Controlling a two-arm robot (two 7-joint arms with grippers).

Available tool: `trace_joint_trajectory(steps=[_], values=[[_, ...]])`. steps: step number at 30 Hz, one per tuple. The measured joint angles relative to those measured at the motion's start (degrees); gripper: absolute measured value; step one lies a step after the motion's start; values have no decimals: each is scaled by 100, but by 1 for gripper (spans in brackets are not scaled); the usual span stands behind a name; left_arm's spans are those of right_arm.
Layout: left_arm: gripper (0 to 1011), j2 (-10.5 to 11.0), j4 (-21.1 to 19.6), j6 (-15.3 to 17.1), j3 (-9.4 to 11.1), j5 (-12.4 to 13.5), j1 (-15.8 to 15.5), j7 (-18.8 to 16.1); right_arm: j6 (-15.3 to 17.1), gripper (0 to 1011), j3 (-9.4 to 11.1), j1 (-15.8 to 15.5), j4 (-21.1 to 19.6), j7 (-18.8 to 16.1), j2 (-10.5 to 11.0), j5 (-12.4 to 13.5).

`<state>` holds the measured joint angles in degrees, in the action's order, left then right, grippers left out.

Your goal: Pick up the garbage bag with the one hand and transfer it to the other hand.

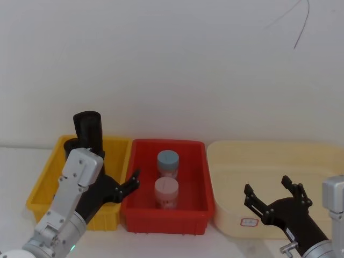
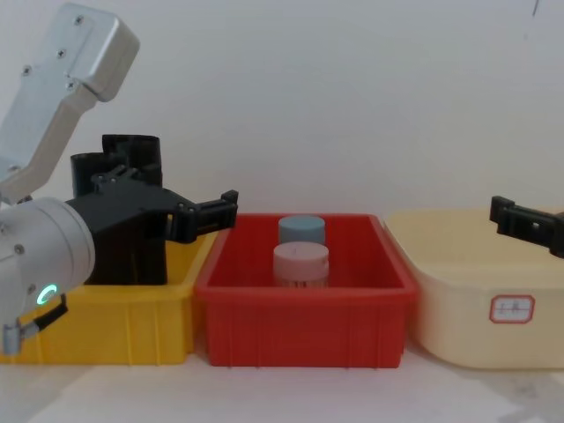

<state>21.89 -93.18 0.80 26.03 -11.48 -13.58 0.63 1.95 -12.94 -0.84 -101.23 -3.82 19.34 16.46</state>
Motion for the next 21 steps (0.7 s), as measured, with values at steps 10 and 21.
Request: trace_joint_trajectory(steps=[10,21], values=[[1000,0,0,0,0,0,0,0,0,1000,0,0,0,0,0,0],[1000,0,0,0,0,0,0,0,0,1000,0,0,0,0,0,0]])
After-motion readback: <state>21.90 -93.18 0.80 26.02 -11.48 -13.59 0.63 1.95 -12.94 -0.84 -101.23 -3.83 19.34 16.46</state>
